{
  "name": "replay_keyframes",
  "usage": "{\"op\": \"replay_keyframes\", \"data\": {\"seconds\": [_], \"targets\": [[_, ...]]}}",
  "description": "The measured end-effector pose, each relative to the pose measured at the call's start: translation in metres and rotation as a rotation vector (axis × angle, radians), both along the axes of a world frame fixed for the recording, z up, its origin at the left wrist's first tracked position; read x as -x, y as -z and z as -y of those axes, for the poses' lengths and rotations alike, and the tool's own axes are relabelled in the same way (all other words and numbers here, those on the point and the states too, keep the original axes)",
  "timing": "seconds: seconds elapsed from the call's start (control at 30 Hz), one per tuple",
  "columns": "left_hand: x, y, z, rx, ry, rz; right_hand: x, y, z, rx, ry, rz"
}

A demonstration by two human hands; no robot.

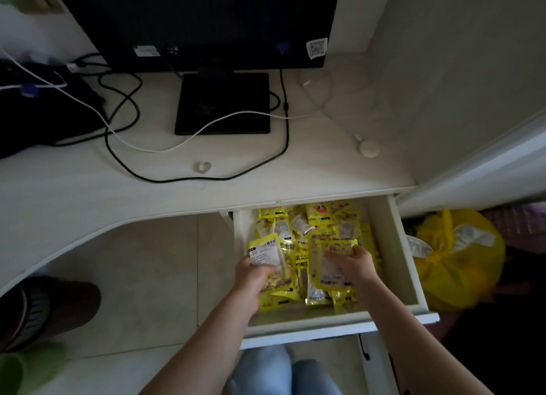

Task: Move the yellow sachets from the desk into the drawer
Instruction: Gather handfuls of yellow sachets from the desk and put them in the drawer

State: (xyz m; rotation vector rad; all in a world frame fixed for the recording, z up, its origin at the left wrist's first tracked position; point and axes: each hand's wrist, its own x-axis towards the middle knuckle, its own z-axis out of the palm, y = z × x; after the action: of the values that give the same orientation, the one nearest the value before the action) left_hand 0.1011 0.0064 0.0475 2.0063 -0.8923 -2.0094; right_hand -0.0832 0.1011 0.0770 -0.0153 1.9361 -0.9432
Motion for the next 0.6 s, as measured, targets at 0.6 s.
{"op": "replay_keyframes", "data": {"seconds": [0.6], "targets": [[0.041,0.048,-0.024,0.073,0.071,0.276,0.051,0.088,-0.007,-0.187,-0.319,0.01]]}}
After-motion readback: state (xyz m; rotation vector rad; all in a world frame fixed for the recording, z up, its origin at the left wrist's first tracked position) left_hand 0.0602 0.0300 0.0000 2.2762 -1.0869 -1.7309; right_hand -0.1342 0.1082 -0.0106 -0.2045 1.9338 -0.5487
